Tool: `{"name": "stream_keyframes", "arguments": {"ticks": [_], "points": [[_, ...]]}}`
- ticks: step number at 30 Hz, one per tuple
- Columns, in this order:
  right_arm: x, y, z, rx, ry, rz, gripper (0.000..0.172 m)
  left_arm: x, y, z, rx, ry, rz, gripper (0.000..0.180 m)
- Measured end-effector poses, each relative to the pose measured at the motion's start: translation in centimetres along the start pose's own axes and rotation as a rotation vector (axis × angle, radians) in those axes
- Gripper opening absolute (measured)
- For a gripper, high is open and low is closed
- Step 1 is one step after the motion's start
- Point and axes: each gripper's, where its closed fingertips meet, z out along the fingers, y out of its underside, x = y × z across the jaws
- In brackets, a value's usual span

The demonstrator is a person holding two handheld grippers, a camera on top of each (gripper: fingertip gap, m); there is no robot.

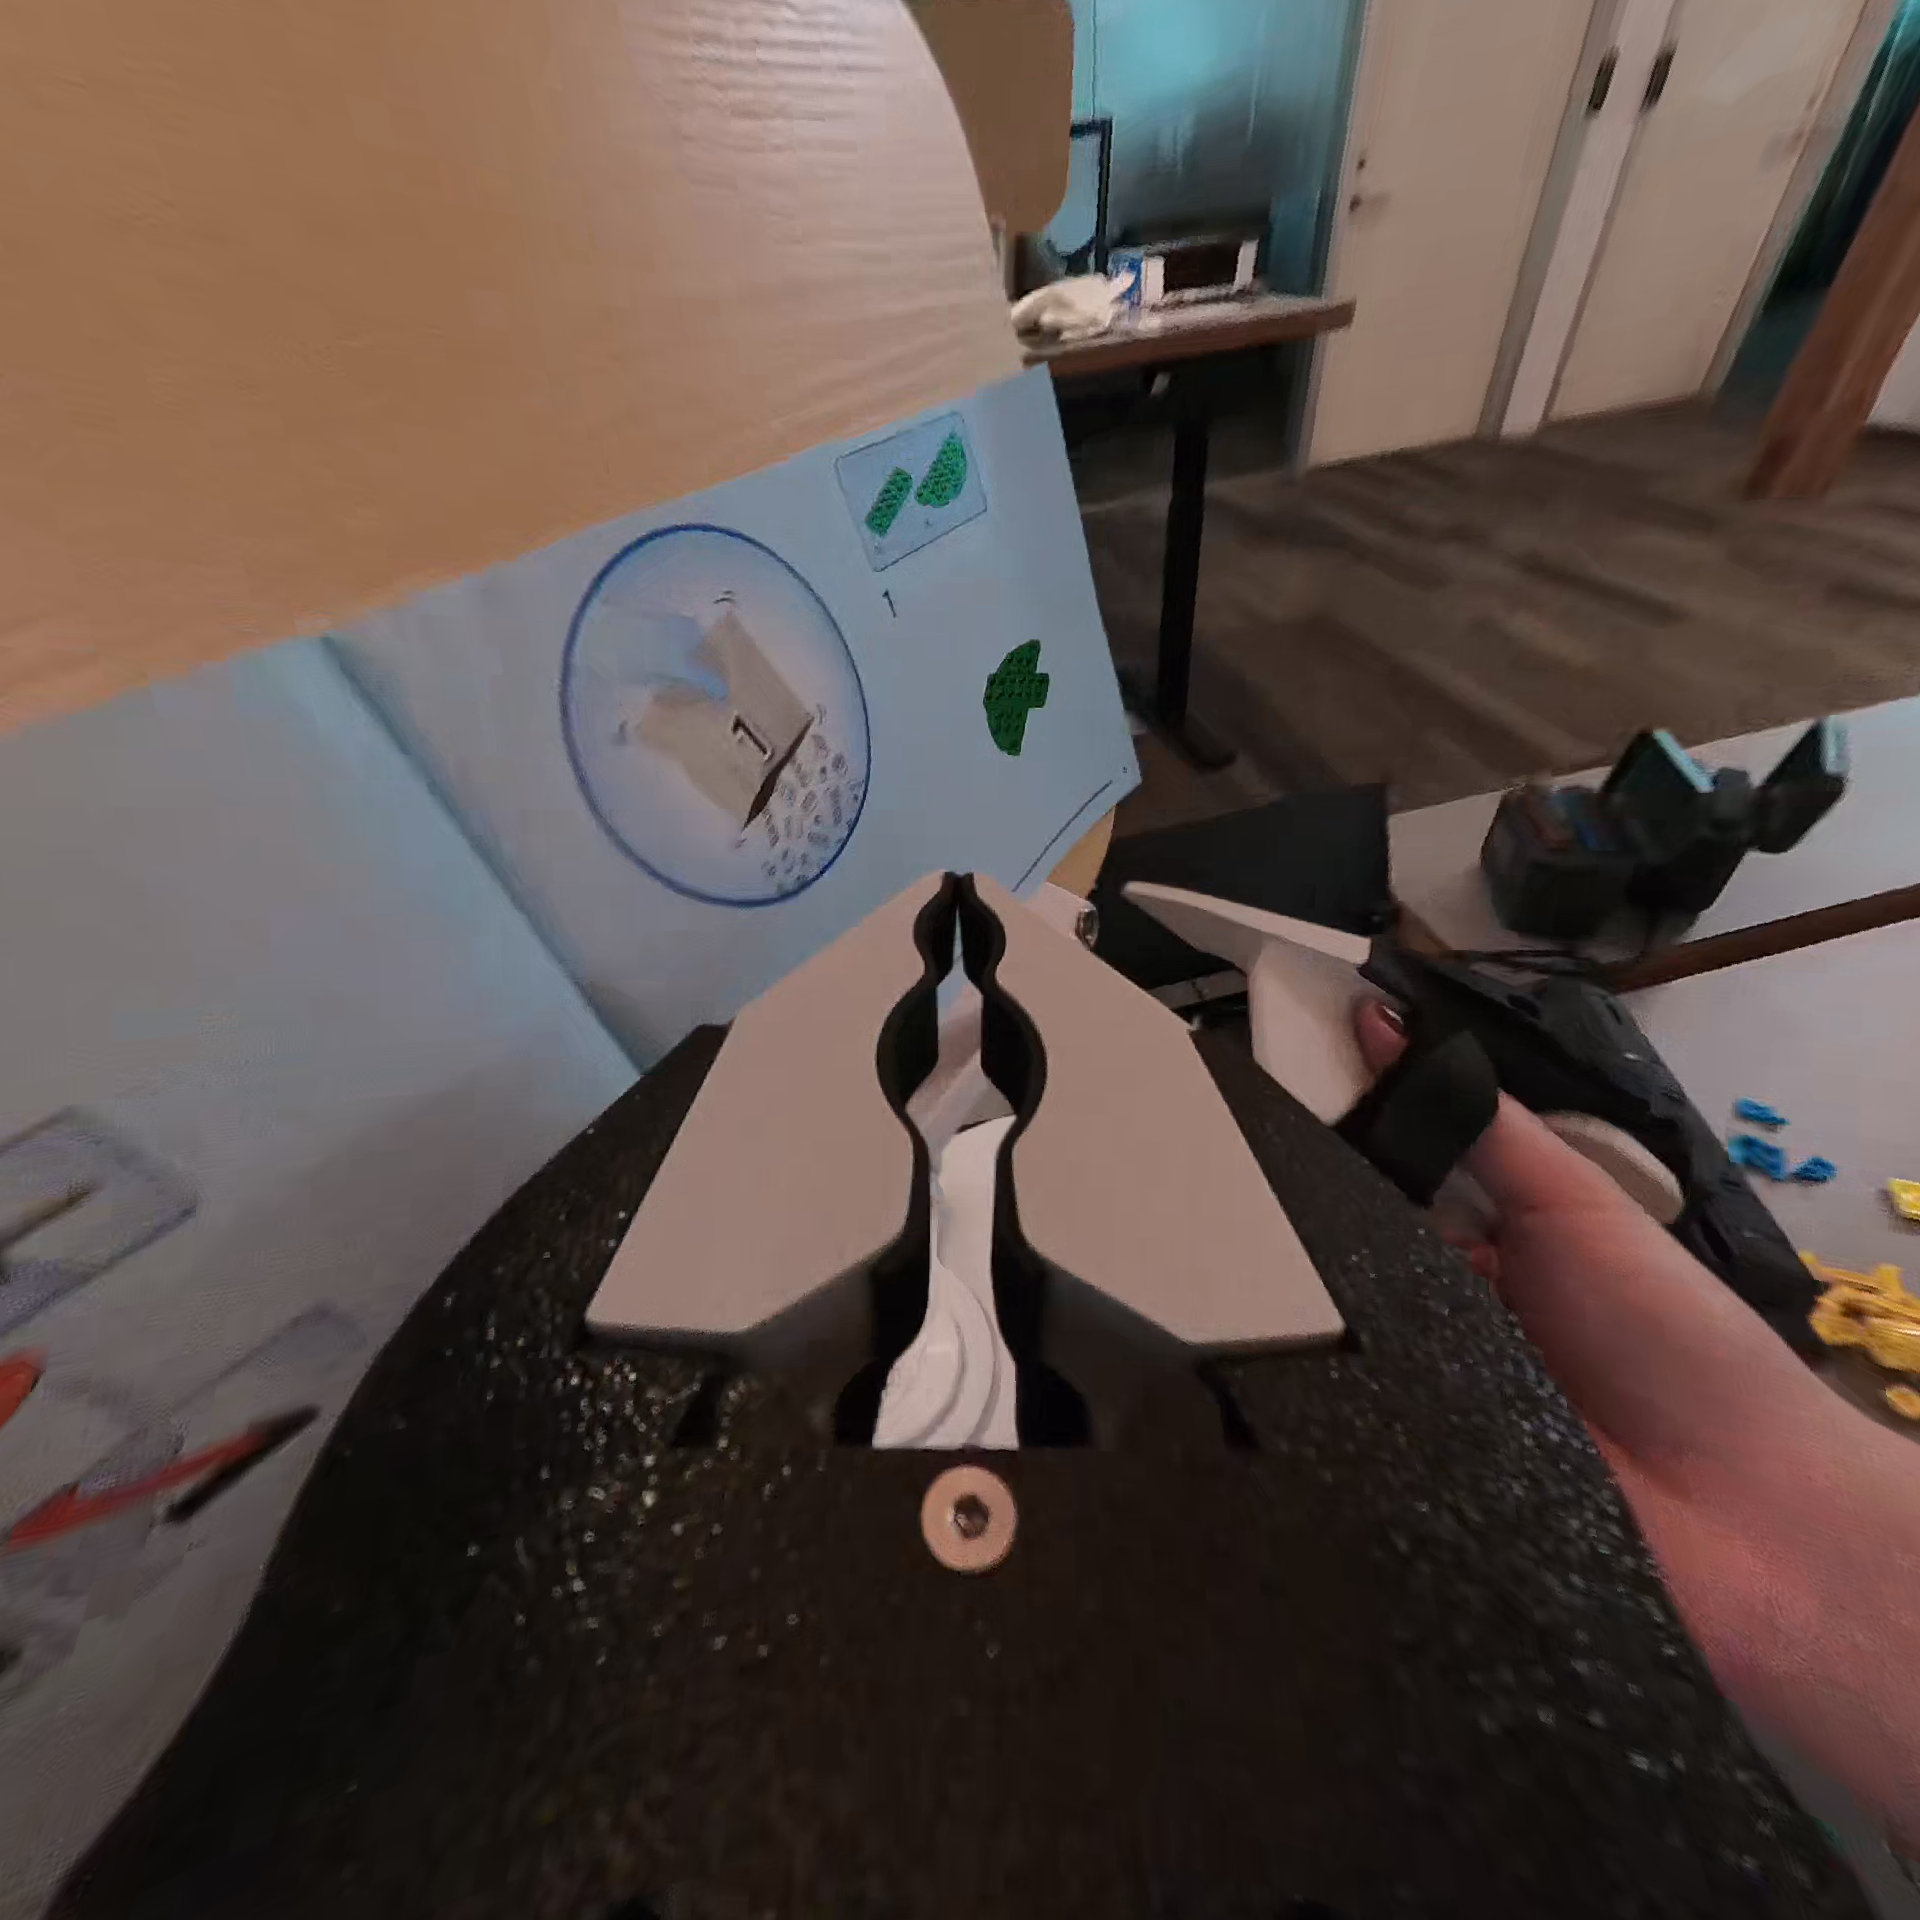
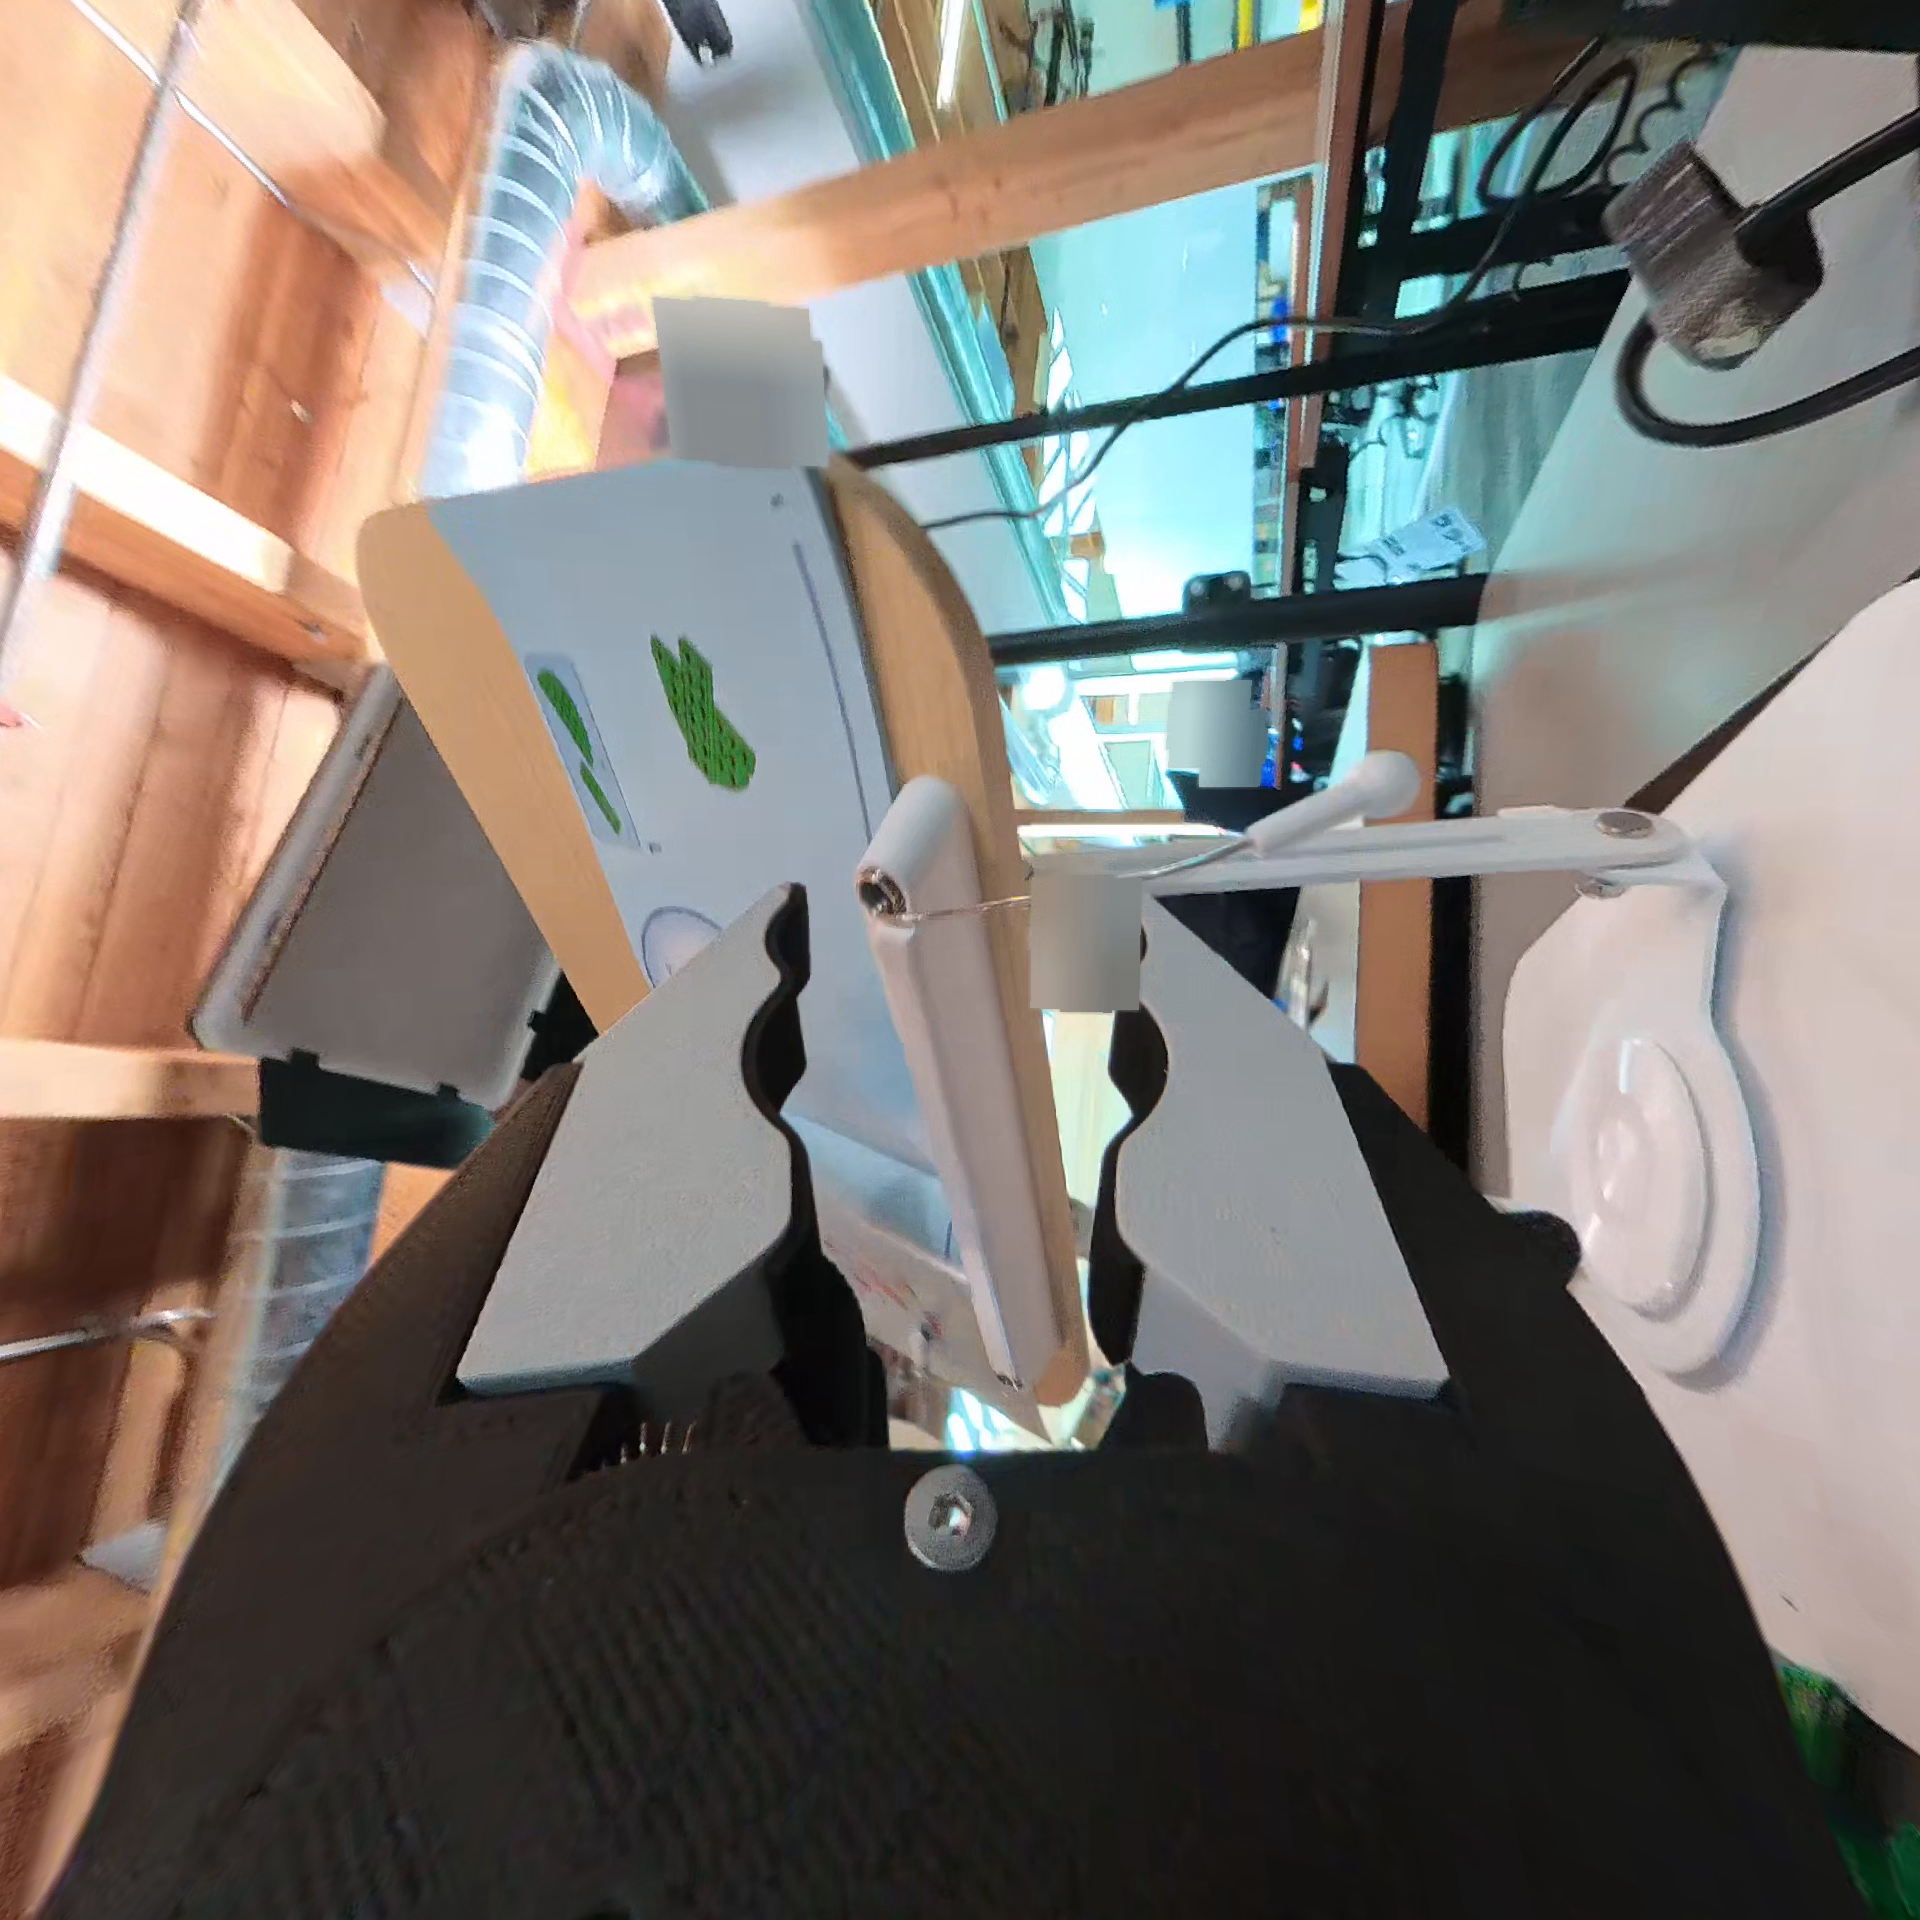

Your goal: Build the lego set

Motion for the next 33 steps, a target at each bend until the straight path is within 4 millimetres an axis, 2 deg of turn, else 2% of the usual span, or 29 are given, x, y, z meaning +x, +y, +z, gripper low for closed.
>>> {"name": "stream_keyframes", "arguments": {"ticks": [4, 7, 9, 10, 14, 16, 19, 21, 22, 26, 30, 33], "points": [[0.1, -0.4, 0.5, 0.024, -0.076, 0.112, 0.054, 0.8, 0.2, 3.5, -0.091, -0.006, 0.034, 0.000], [-0.4, -1.2, 0.6, 0.052, -0.113, 0.082, 0.027, 0.2, 0.9, 5.2, -0.153, -0.050, 0.033, 0.000], [-0.8, -2.3, 0.4, 0.095, -0.116, 0.019, 0.005, -0.3, 1.2, 5.7, -0.166, -0.069, 0.011, 0.000], [-1.2, -2.8, 0.3, 0.116, -0.125, -0.019, 0.000, -0.3, 1.2, 5.8, -0.165, -0.071, 0.003, 0.000], [-3.7, -4.3, -0.1, 0.166, -0.180, -0.260, 0.000, -0.5, 1.2, 6.0, -0.158, -0.078, -0.002, 0.000], [-5.3, -4.3, -0.1, 0.148, -0.202, -0.409, 0.000, -0.5, 1.2, 6.0, -0.152, -0.073, -0.018, 0.000], [-5.1, -4.8, -0.7, 0.165, -0.103, -0.491, 0.001, -0.5, 1.2, 6.0, -0.142, -0.068, -0.027, 0.000], [-4.5, -4.4, -1.6, 0.181, -0.083, -0.426, 0.035, -0.5, 1.2, 6.0, -0.142, -0.069, -0.020, 0.000], [-4.0, -3.6, -1.9, 0.163, -0.081, -0.369, 0.044, -0.5, 1.2, 6.0, -0.144, -0.072, -0.012, 0.000], [-1.6, -0.4, -2.1, 0.108, -0.092, -0.020, 0.061, -0.4, 1.3, 6.0, -0.152, -0.077, 0.004, 0.000], [0.1, 2.7, -1.3, 0.058, -0.083, 0.166, 0.086, -0.3, 1.3, 6.1, -0.157, -0.081, 0.008, 0.000], [1.3, 1.1, 0.0, 0.123, -0.087, 0.242, 0.087, -0.3, 1.3, 6.1, -0.159, -0.084, 0.011, 0.000]]}}
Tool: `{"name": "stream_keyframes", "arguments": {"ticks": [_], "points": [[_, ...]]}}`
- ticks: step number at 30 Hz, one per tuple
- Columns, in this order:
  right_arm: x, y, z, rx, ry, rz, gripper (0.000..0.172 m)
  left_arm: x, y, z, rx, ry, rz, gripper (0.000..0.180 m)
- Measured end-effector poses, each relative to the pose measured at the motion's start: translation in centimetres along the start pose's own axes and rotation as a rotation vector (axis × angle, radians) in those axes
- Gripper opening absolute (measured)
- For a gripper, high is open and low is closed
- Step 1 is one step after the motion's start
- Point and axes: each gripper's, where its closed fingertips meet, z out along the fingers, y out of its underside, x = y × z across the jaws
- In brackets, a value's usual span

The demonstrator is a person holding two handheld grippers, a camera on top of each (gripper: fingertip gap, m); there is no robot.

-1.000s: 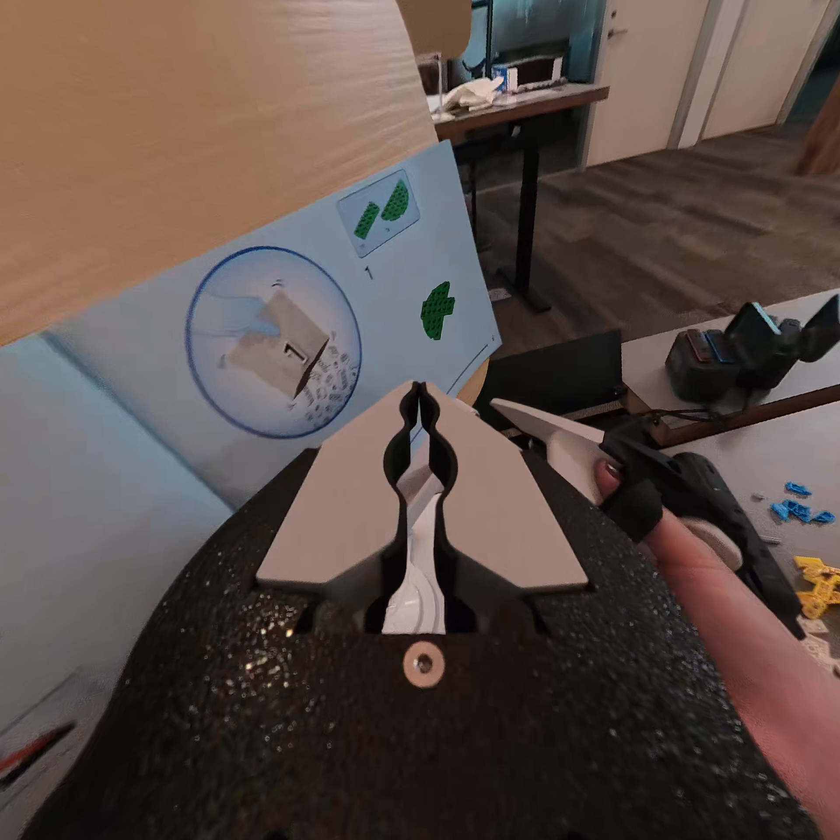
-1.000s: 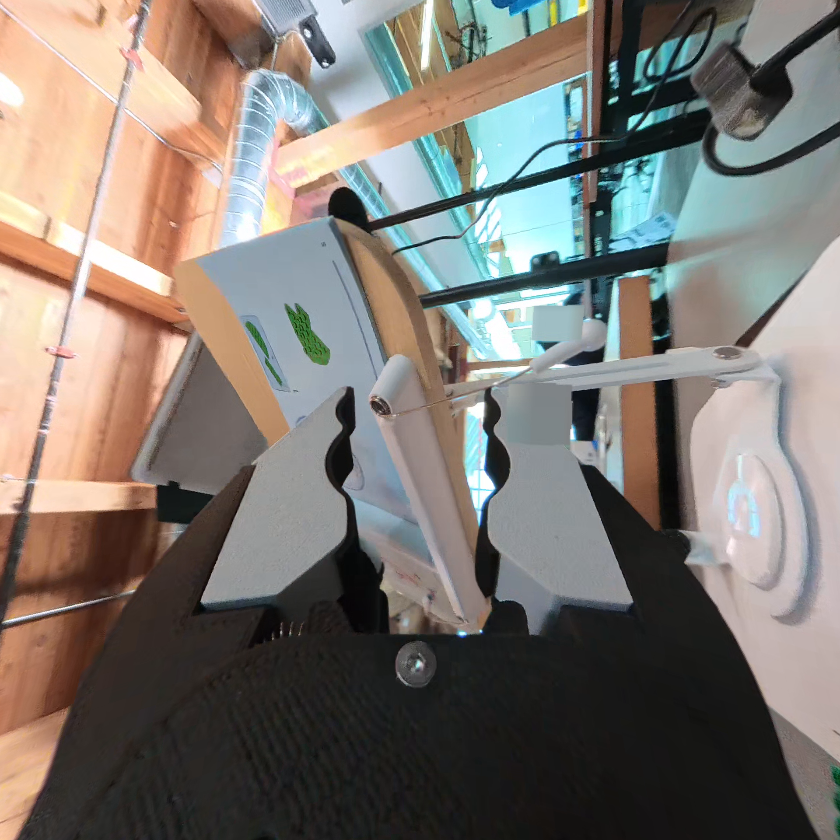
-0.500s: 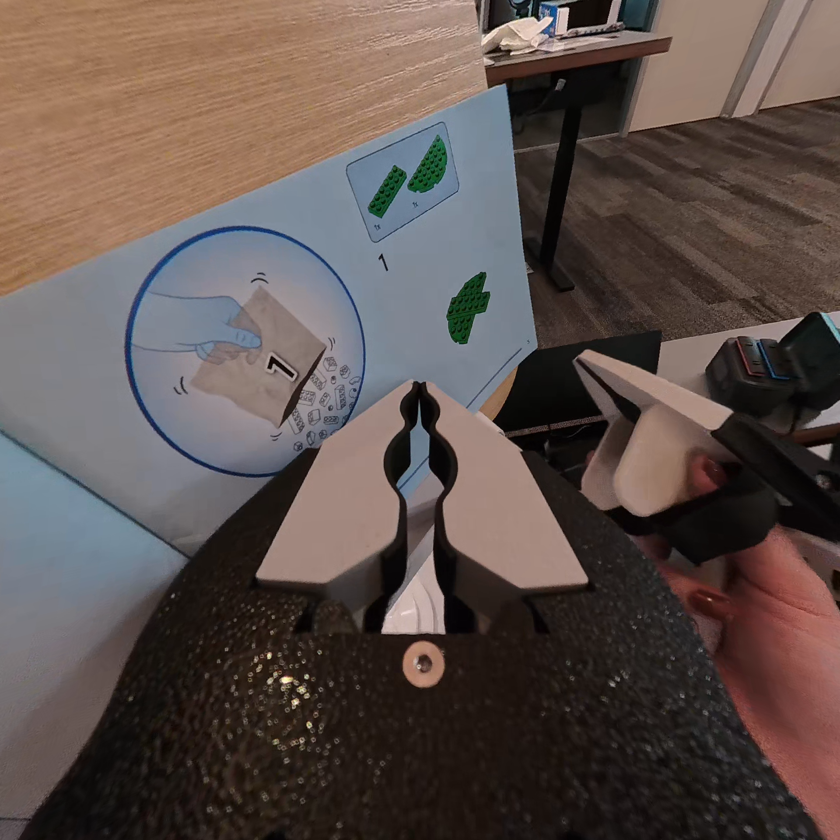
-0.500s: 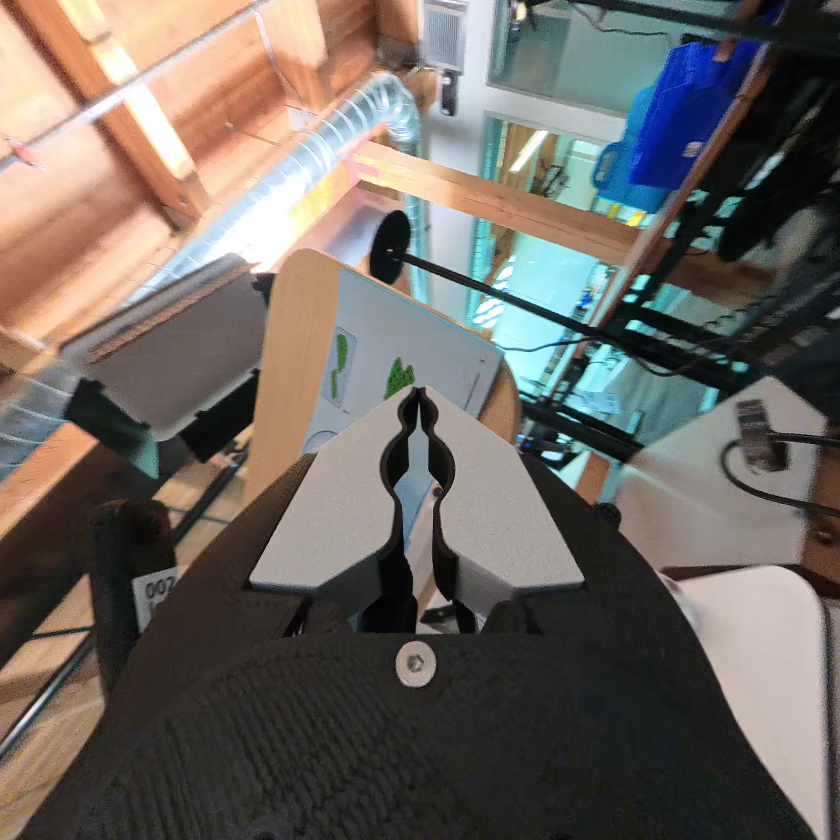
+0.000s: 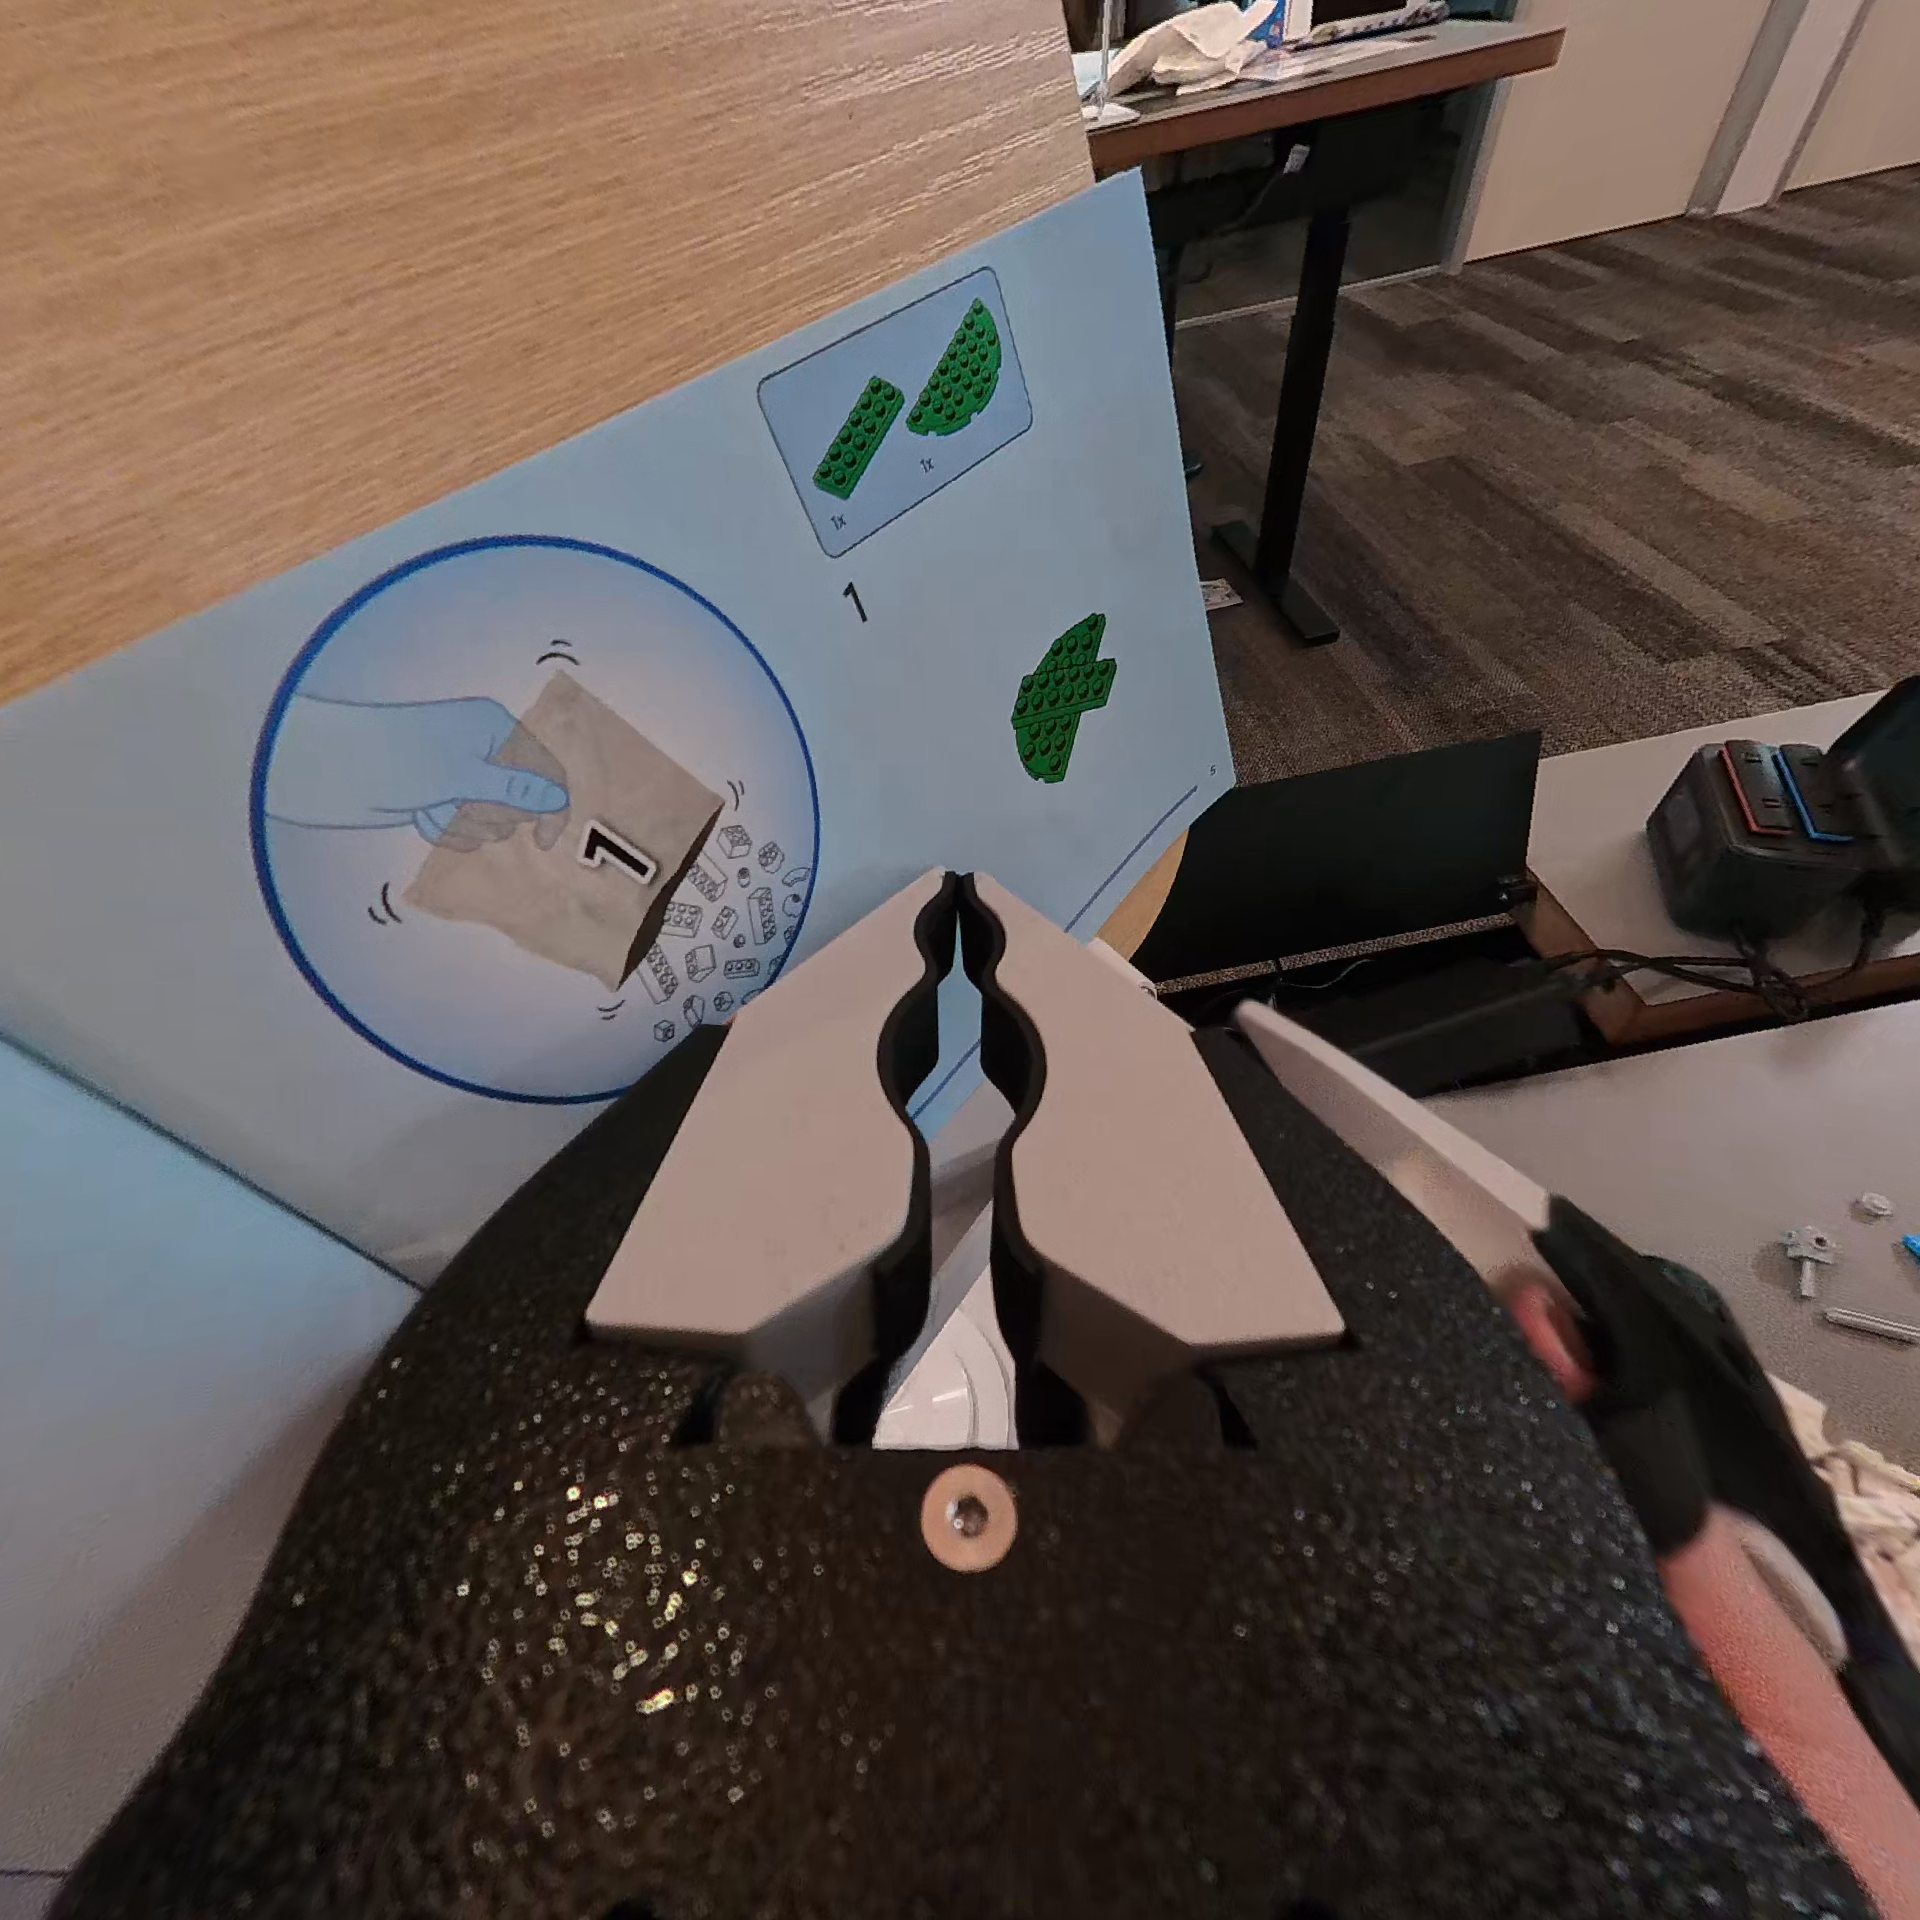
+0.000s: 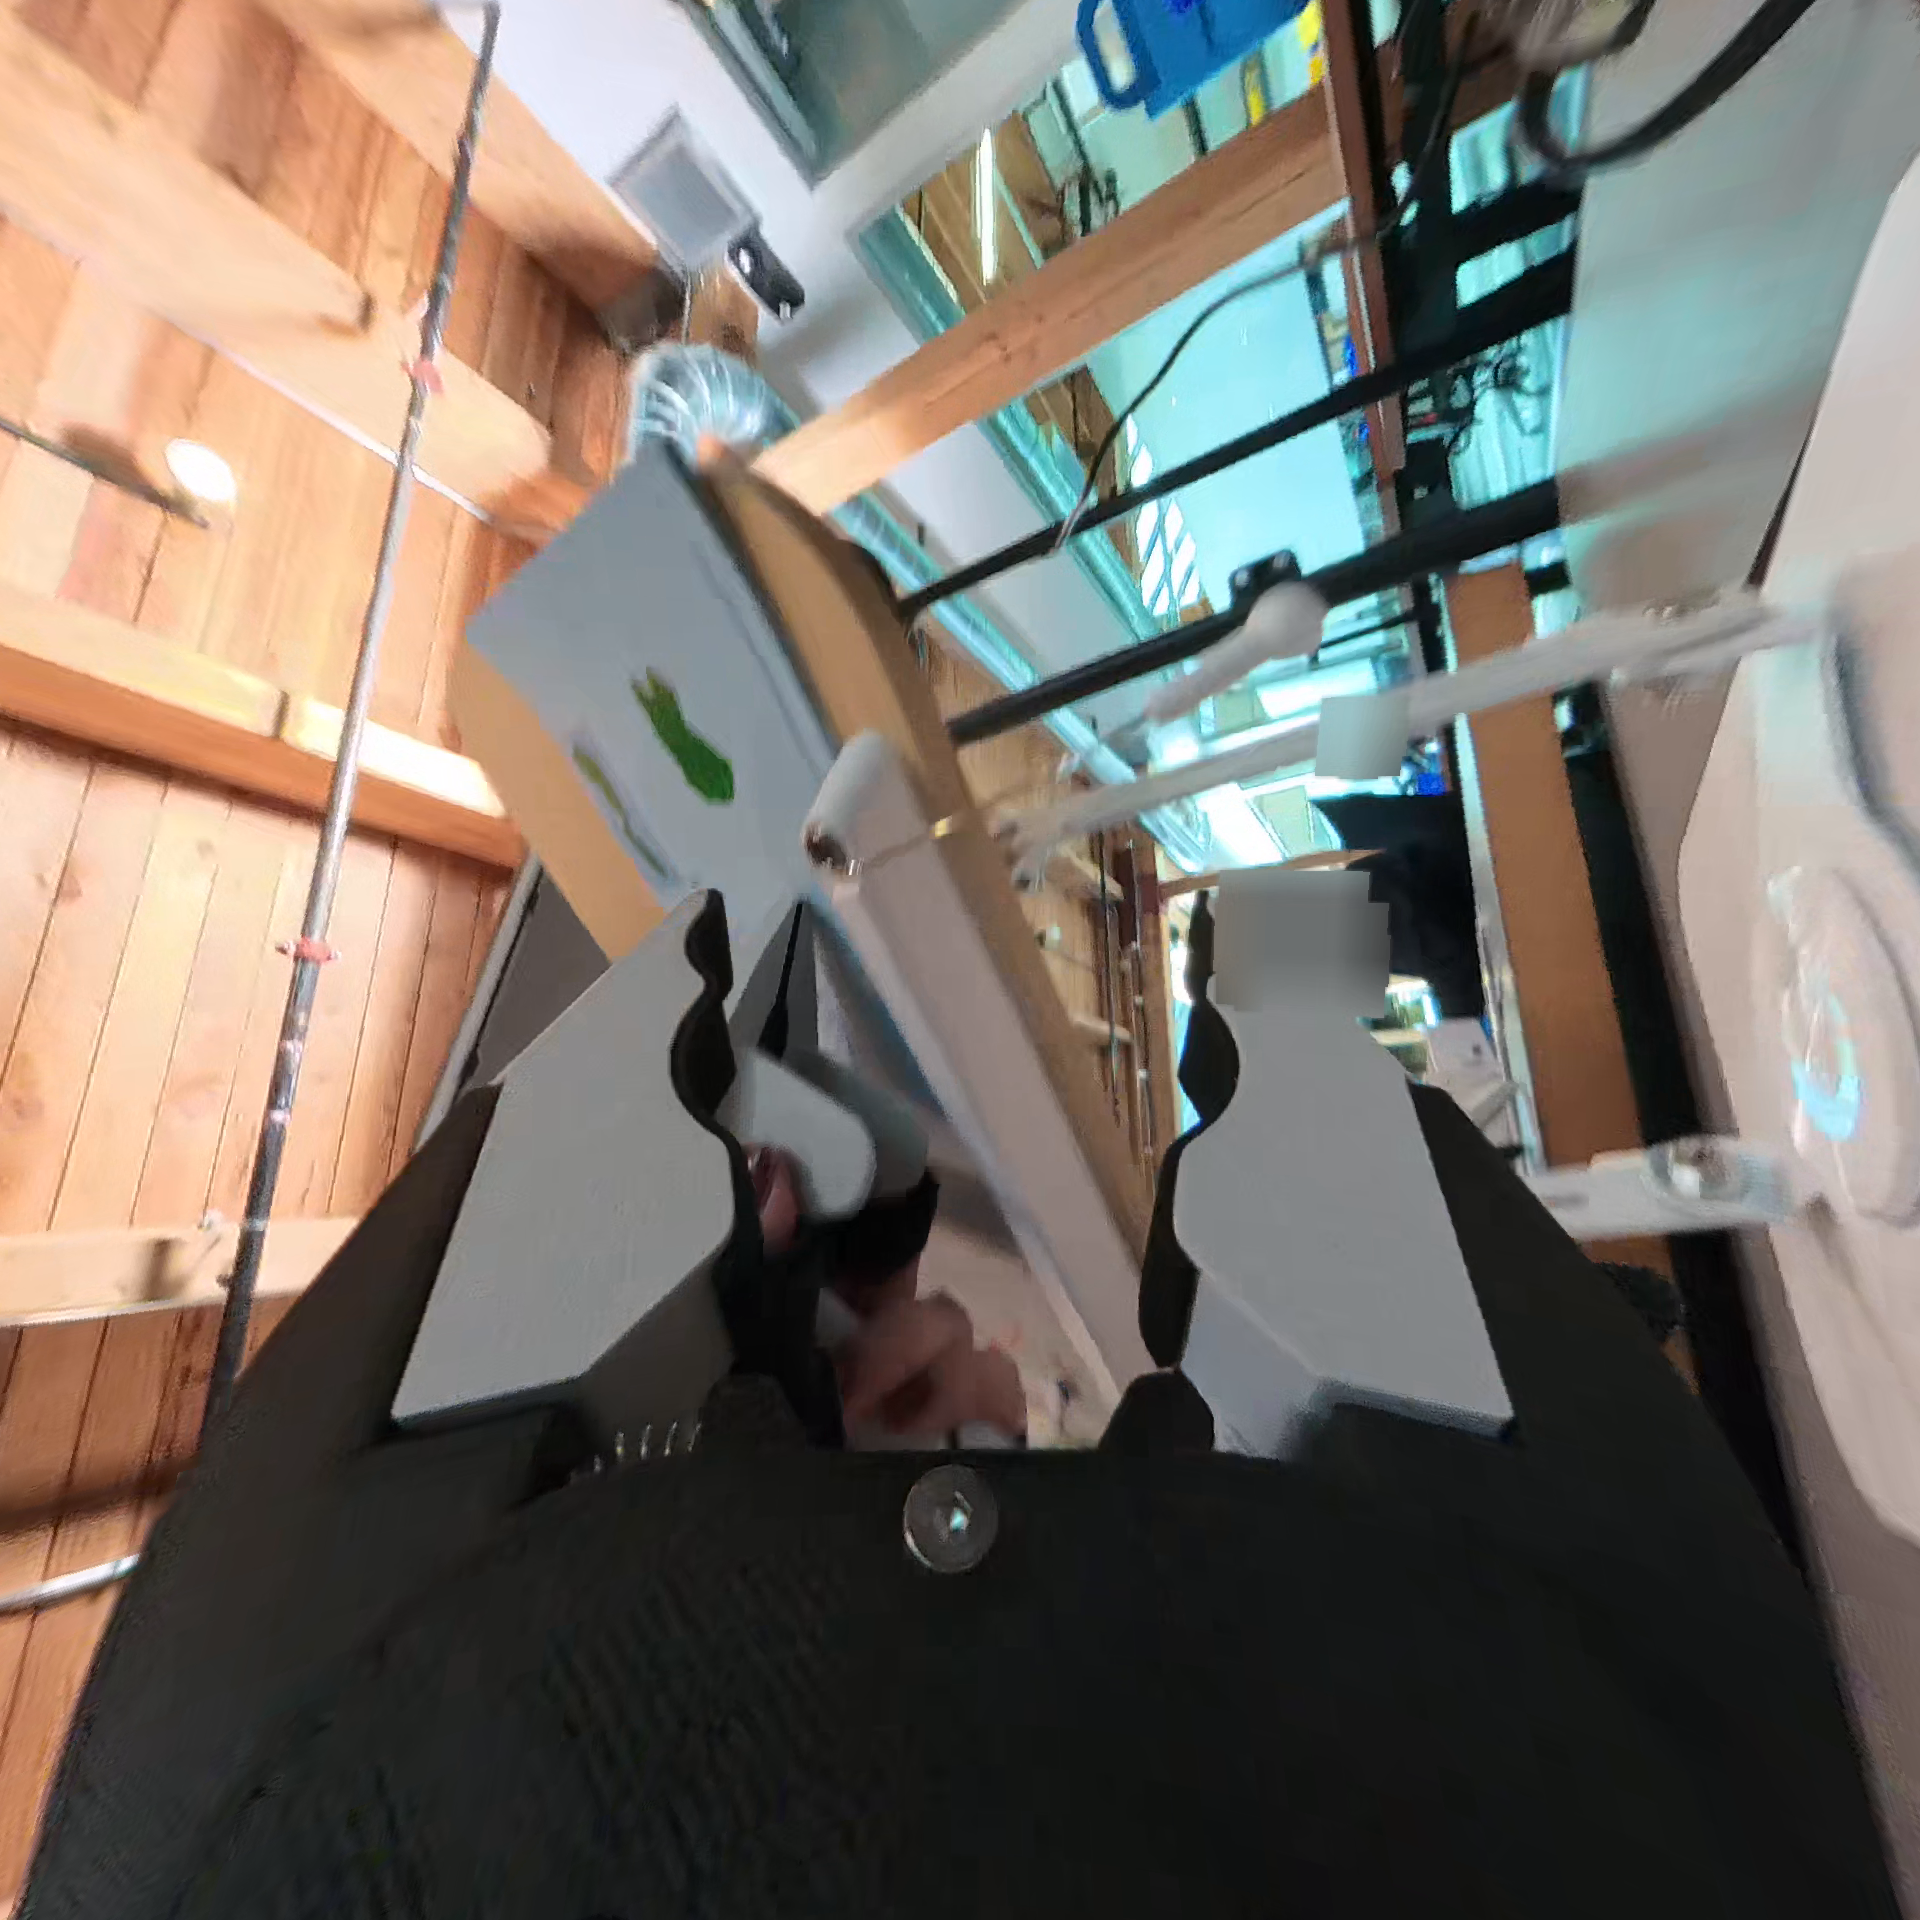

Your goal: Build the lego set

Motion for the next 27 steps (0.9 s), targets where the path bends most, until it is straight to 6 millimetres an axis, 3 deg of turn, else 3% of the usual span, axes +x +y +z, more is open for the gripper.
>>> {"name": "stream_keyframes", "arguments": {"ticks": [2, 5, 8, 11, 27], "points": [[-0.2, -1.5, 0.5, 0.047, -0.036, -0.013, 0.076, 0.0, 0.0, 0.0, 0.001, 0.000, 0.001, 0.000], [-1.4, -2.3, 1.1, 0.045, -0.138, -0.002, 0.039, 0.0, 0.0, 0.0, 0.007, -0.001, -0.002, 0.000], [-2.1, -3.4, 1.3, 0.070, -0.166, -0.112, 0.002, 0.0, 0.0, 0.0, 0.021, 0.006, -0.022, 0.000], [-3.3, -3.5, 1.7, 0.054, -0.216, -0.158, 0.000, 0.0, 0.0, 0.0, 0.024, 0.006, -0.030, 0.000], [-5.6, -2.2, 3.0, -0.043, -0.225, -0.614, 0.000, 0.0, 0.0, 0.1, 0.015, -0.006, -0.010, 0.000]]}}
